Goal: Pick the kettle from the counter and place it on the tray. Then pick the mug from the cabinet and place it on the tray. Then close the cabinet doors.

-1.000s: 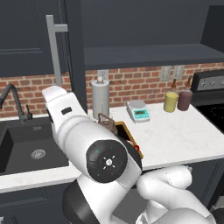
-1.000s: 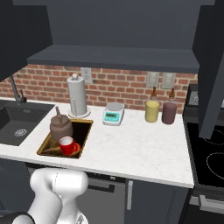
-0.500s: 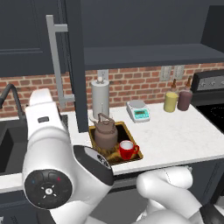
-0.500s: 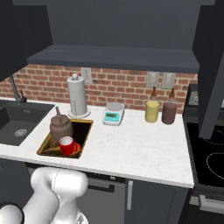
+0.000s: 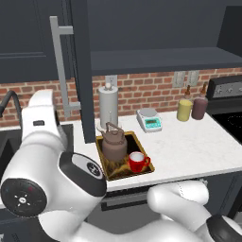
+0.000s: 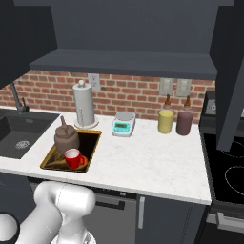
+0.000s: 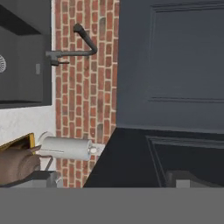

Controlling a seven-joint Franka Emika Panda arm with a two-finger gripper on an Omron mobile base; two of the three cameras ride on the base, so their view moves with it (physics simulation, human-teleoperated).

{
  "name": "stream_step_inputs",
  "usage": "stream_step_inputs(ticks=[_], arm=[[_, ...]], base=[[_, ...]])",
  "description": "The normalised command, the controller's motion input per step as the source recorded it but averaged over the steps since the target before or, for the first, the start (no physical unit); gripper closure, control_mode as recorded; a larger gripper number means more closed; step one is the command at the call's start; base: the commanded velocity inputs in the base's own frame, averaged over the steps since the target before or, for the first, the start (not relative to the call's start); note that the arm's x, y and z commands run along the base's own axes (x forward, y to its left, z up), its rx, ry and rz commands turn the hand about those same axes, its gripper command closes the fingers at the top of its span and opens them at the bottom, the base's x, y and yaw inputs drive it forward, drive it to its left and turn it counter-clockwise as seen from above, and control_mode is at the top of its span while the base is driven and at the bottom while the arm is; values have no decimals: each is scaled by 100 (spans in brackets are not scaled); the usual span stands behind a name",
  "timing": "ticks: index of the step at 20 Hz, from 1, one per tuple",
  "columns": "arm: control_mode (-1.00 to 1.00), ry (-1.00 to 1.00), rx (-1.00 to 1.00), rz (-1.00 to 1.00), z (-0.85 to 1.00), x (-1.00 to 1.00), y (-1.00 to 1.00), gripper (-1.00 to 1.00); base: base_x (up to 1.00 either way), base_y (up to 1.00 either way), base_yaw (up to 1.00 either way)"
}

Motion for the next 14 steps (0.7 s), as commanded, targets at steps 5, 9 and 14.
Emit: stream_step_inputs(ticks=[5, 9, 14], arm=[[-100, -8, 2, -4, -3, 17, -14, -100], [-100, -13, 4, 0, 1, 0, -17, -100], [-100, -9, 2, 0, 6, 2, -26, -100]], base=[[0, 0, 0], [0, 0, 0], [0, 0, 0]])
